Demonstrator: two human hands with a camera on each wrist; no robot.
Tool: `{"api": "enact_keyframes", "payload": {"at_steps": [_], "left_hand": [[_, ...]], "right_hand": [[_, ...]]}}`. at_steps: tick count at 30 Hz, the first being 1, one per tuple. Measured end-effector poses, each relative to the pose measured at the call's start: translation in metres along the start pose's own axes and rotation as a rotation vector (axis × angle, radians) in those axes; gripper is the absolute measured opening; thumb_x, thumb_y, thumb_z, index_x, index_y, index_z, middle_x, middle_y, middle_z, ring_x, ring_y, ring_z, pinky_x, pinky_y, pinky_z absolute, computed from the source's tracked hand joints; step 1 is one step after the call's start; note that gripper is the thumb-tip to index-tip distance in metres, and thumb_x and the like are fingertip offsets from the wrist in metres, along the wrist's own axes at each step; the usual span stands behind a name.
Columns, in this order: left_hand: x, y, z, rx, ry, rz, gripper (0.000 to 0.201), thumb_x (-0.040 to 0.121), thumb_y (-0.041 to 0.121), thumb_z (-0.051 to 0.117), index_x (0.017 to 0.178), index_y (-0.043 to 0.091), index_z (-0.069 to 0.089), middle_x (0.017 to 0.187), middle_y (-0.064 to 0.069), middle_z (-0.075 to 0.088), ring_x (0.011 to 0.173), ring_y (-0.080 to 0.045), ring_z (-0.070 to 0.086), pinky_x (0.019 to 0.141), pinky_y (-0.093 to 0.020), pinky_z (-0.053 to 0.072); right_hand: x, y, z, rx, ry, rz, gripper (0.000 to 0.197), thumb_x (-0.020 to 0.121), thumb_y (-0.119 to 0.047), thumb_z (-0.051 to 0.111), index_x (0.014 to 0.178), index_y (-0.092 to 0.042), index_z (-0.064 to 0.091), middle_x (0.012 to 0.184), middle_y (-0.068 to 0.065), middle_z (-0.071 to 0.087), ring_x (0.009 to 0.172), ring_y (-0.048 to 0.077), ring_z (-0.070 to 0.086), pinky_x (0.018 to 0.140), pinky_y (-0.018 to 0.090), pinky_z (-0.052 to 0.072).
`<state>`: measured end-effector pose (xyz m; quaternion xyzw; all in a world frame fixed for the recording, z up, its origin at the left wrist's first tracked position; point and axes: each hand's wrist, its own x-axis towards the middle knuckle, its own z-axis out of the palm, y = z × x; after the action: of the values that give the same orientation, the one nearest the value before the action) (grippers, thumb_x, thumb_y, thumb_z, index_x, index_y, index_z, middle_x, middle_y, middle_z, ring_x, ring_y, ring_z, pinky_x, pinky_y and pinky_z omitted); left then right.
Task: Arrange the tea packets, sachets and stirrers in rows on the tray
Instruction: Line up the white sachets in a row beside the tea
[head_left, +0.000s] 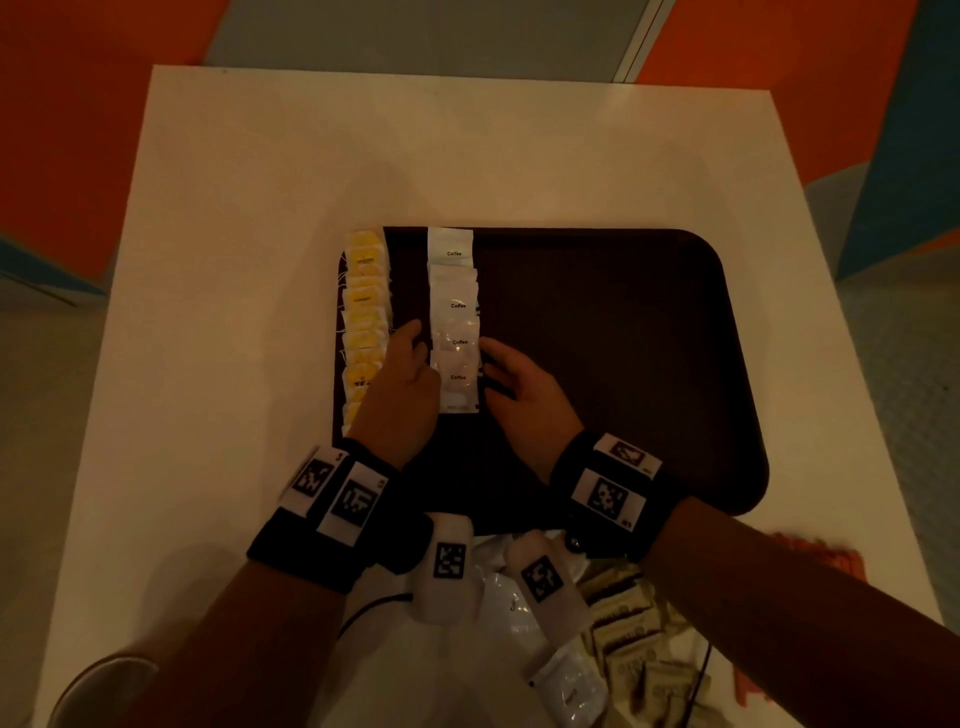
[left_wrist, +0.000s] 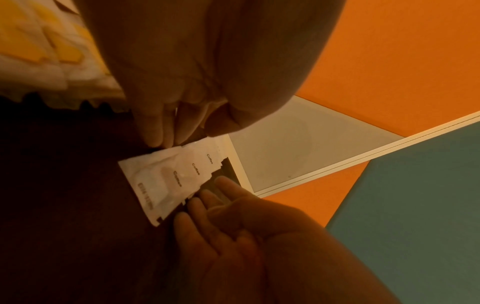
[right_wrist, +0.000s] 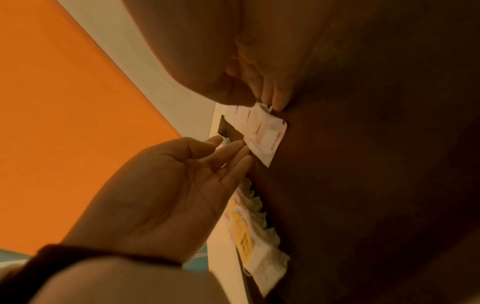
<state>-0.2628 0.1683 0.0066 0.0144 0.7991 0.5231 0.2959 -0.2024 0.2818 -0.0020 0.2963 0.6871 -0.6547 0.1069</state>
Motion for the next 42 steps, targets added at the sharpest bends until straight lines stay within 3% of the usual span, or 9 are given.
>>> {"api": "enact_keyframes", "payload": {"at_steps": [3,5,10,17,23,29,33,38,42], "left_hand": [[0.002,0.000,0.003,-0.085,-0.021,0.011,0.048,0.095,0.002,0.035,0.142,0.010,0.024,0.133,-0.006,0.044,0.122,-0.018,0.043,0.102,-0.033,0.038],[0.001,0.001,0.003,-0.056,-0.013,0.007,0.049,0.095,0.000,0.034,0.141,0.009,0.025,0.127,-0.002,0.044,0.117,-0.014,0.044,0.097,-0.028,0.039],[0.005,0.002,-0.001,-0.097,-0.019,0.019,0.056,0.093,-0.007,0.031,0.144,0.010,0.018,0.151,-0.016,0.026,0.140,-0.023,0.025,0.110,-0.028,0.025],[0.021,0.014,0.003,-0.116,-0.021,0.016,0.055,0.094,0.002,0.036,0.145,0.012,0.017,0.136,-0.003,0.042,0.122,-0.014,0.042,0.101,-0.029,0.037],[0.016,0.010,0.006,-0.151,-0.028,-0.013,0.053,0.095,0.006,0.038,0.143,0.014,0.019,0.135,-0.008,0.048,0.119,-0.022,0.049,0.098,-0.038,0.043],[0.014,0.006,-0.001,-0.081,-0.028,0.055,0.055,0.094,-0.002,0.034,0.144,0.011,0.018,0.147,-0.012,0.032,0.132,-0.014,0.032,0.093,-0.011,0.030],[0.009,0.000,0.000,-0.127,-0.044,0.072,0.052,0.093,-0.007,0.031,0.142,0.006,0.021,0.144,-0.017,0.035,0.122,-0.014,0.039,0.071,0.003,0.039],[0.011,-0.001,0.001,-0.093,-0.049,0.097,0.053,0.092,-0.009,0.031,0.143,0.006,0.021,0.146,-0.013,0.033,0.127,-0.011,0.033,0.085,-0.005,0.036],[0.014,0.006,0.001,-0.083,-0.032,0.103,0.054,0.093,-0.007,0.032,0.143,0.008,0.020,0.140,-0.007,0.037,0.130,-0.014,0.034,0.099,-0.018,0.031]], "right_hand": [[0.002,-0.004,0.000,-0.011,-0.013,0.000,0.057,0.087,0.010,0.044,0.139,-0.013,0.038,0.141,0.005,0.045,0.130,0.016,0.042,0.105,0.029,0.041],[0.000,-0.006,-0.001,0.012,-0.022,0.009,0.055,0.087,0.010,0.044,0.138,-0.011,0.039,0.140,0.005,0.045,0.130,0.016,0.043,0.106,0.032,0.040],[-0.001,-0.016,-0.008,-0.048,0.025,-0.013,0.054,0.088,0.011,0.041,0.135,-0.015,0.041,0.140,0.001,0.043,0.126,0.011,0.040,0.099,0.020,0.035],[0.023,-0.022,0.000,-0.006,0.024,-0.025,0.056,0.085,0.011,0.045,0.138,-0.008,0.038,0.140,0.011,0.046,0.128,0.021,0.045,0.104,0.038,0.042],[0.023,-0.020,-0.002,-0.015,0.001,-0.025,0.055,0.086,0.010,0.045,0.138,-0.009,0.039,0.138,0.010,0.049,0.126,0.021,0.048,0.104,0.044,0.042],[0.005,-0.026,-0.008,-0.041,0.054,-0.001,0.053,0.087,0.011,0.042,0.133,-0.014,0.044,0.135,0.001,0.046,0.119,0.011,0.042,0.100,0.026,0.038],[-0.008,-0.022,-0.005,0.010,0.015,0.049,0.052,0.086,0.012,0.042,0.131,-0.015,0.047,0.104,-0.021,0.047,0.096,-0.003,0.044,0.099,0.025,0.041],[-0.007,-0.012,0.006,0.012,0.043,-0.013,0.052,0.083,0.014,0.044,0.128,-0.012,0.051,0.131,0.010,0.053,0.119,0.018,0.052,0.105,0.042,0.042],[0.000,-0.019,0.001,-0.010,0.065,-0.023,0.052,0.086,0.008,0.046,0.133,-0.015,0.045,0.136,0.000,0.045,0.119,0.011,0.041,0.107,0.035,0.038]]}}
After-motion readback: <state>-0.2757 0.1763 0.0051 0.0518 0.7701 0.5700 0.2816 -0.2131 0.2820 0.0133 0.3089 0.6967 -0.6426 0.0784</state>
